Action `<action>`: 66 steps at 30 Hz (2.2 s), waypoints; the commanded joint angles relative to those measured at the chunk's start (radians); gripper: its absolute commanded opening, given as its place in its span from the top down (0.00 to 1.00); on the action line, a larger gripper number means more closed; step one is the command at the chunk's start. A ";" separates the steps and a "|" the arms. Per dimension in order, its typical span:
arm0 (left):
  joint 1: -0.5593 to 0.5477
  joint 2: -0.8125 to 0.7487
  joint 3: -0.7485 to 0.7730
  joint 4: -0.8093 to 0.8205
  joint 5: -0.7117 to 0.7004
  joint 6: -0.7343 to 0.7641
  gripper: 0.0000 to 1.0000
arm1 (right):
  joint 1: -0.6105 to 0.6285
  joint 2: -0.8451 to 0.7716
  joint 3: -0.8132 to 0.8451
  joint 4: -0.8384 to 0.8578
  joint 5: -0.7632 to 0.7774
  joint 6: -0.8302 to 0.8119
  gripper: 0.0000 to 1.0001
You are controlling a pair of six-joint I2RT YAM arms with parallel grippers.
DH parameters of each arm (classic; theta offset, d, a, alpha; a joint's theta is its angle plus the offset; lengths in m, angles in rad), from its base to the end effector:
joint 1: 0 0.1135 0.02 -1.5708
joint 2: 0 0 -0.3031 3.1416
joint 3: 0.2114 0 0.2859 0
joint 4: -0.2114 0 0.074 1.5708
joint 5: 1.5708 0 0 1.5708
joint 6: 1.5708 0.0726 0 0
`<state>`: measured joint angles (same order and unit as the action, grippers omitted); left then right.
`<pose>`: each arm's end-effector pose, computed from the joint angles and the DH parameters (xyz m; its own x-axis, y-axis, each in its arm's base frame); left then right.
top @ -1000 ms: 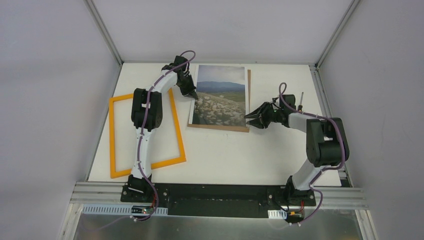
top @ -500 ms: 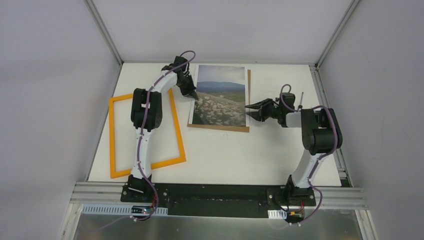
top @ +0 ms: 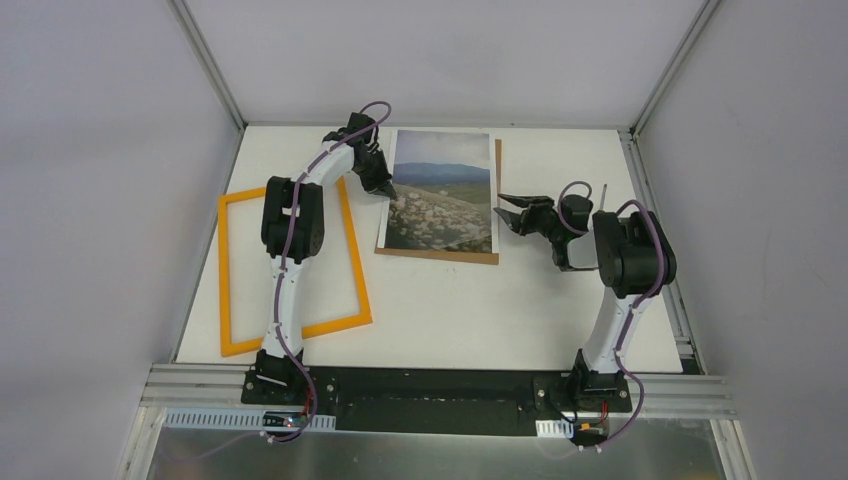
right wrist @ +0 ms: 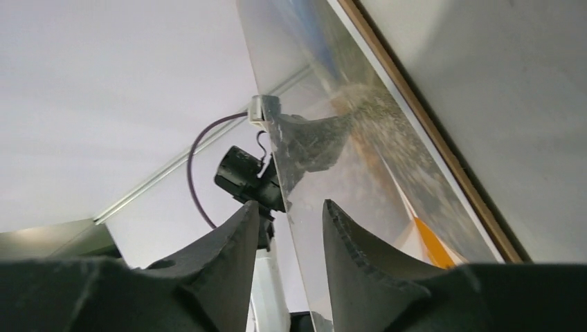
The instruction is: Take the photo out of the frame
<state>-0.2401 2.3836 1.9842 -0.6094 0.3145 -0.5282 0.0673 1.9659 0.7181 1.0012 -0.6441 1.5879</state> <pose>0.5747 -0.1638 0.1474 -0.9046 -0.2719 -0.3283 -0.0806 0.8653 -0.4947 0.4065 0.0711 0.1150 -0.6305 0.7588 0.1631 0.2544 0.0034 0.9671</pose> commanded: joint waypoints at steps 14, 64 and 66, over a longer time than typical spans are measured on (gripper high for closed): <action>0.002 0.013 -0.056 -0.099 -0.037 0.051 1.00 | 0.039 0.037 -0.056 0.212 0.237 0.305 0.75; 0.005 0.022 -0.061 -0.099 -0.025 0.063 1.00 | 0.162 0.092 -0.170 0.522 0.515 0.617 0.81; 0.005 0.020 -0.059 -0.099 -0.026 0.066 1.00 | 0.163 0.080 -0.173 0.522 0.517 0.614 0.63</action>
<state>-0.2348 2.3753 1.9690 -0.6064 0.3256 -0.5095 0.2089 2.0369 0.5659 1.4754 -0.1650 1.8301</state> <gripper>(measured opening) 0.008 0.251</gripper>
